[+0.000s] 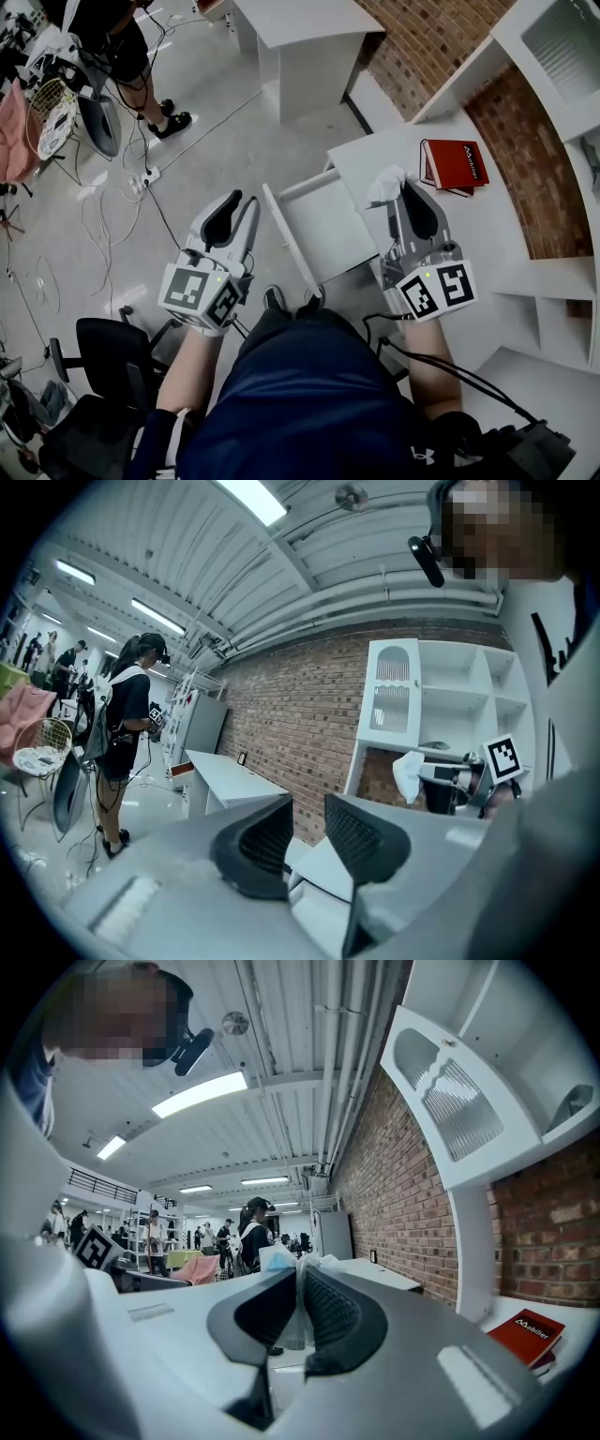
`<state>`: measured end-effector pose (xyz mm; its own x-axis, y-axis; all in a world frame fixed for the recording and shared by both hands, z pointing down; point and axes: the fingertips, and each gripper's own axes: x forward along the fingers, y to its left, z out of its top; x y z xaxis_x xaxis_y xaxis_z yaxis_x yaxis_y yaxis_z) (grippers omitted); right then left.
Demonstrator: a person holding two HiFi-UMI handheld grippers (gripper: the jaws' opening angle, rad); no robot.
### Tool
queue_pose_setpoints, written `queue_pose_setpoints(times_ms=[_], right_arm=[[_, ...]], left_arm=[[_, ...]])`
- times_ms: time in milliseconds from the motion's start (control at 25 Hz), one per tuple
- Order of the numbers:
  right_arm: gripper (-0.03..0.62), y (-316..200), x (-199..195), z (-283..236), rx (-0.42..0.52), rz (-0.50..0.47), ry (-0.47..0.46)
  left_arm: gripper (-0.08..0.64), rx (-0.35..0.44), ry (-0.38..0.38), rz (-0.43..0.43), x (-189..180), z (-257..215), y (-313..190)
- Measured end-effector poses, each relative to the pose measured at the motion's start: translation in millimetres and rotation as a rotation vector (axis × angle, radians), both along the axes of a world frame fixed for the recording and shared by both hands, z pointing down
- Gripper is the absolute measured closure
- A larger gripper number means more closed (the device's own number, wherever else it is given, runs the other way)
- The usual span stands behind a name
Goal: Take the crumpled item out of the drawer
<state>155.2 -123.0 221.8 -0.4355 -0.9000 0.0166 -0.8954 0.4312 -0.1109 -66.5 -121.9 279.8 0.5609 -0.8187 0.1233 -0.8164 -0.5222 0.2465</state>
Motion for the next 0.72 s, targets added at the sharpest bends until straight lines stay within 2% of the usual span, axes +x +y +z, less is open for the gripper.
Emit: queue_pose_setpoints(times_ms=[720], right_arm=[[0.561,-4.3,5.5,-8.3,0.017,-0.012,-0.018]], left_arm=[[0.443,-0.019,-0.008,0.008,9.8,6.5,-5.0]])
